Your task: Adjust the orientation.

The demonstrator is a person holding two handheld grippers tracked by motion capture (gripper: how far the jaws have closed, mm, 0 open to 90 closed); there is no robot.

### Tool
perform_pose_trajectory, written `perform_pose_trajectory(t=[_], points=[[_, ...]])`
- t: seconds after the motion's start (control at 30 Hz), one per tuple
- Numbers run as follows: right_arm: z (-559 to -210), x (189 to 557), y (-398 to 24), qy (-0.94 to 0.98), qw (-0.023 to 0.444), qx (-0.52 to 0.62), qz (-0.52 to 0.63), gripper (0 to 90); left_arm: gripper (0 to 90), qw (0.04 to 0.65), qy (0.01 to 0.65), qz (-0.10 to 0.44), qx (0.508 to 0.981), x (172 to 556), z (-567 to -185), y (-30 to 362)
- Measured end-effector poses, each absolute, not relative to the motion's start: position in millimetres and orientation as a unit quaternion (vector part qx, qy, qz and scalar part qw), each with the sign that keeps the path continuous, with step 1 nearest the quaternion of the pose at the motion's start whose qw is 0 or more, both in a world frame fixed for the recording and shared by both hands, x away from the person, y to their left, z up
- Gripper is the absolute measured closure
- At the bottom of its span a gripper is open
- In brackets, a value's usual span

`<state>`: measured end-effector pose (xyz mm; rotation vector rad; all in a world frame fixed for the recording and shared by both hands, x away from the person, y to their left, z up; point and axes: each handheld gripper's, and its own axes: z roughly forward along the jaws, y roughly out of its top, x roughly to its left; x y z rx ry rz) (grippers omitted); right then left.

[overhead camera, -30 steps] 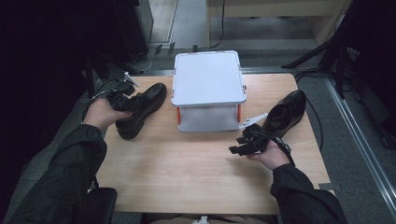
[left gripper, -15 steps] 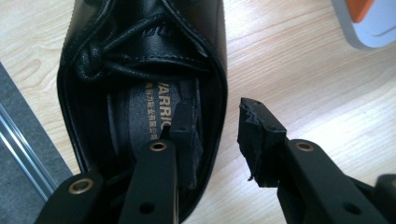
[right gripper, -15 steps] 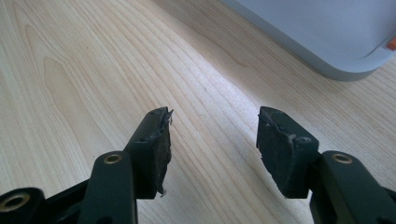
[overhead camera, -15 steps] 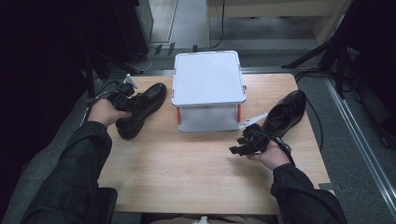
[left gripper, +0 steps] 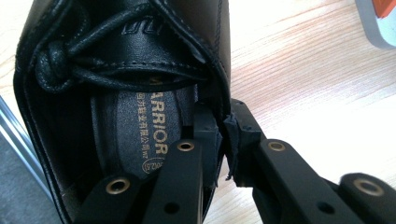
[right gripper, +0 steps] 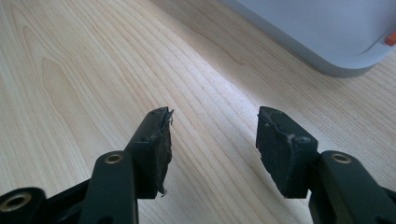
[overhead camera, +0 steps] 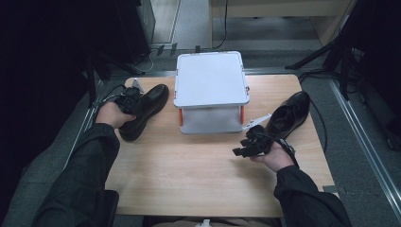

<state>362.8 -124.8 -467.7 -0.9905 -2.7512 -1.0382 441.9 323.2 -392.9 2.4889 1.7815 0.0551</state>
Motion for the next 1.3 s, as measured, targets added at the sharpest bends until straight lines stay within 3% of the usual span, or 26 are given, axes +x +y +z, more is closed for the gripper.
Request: perform_pose_trajectory(t=[0.47,0.97,1.13,1.3], points=[[-466.6,362.4,-125.2,-0.885,0.023,-0.322,-0.335,46.5,85.5,0.051,0.640,0.000,0.767,465.3,-388.3,287.3],[-467.2,363.4,-125.4,-0.885,0.024,-0.322,-0.335,46.5,83.4,0.079,0.664,-0.016,0.744,472.0,-392.8,282.8],[-467.1,363.6,-125.9,-0.885,0.023,-0.322,-0.336,46.5,70.9,0.096,0.666,-0.025,0.740,471.2,-388.2,285.4],[-467.3,363.5,-126.8,-0.885,0.024,-0.323,-0.334,46.5,70.2,0.116,0.670,-0.018,0.733,465.6,-365.2,298.8]])
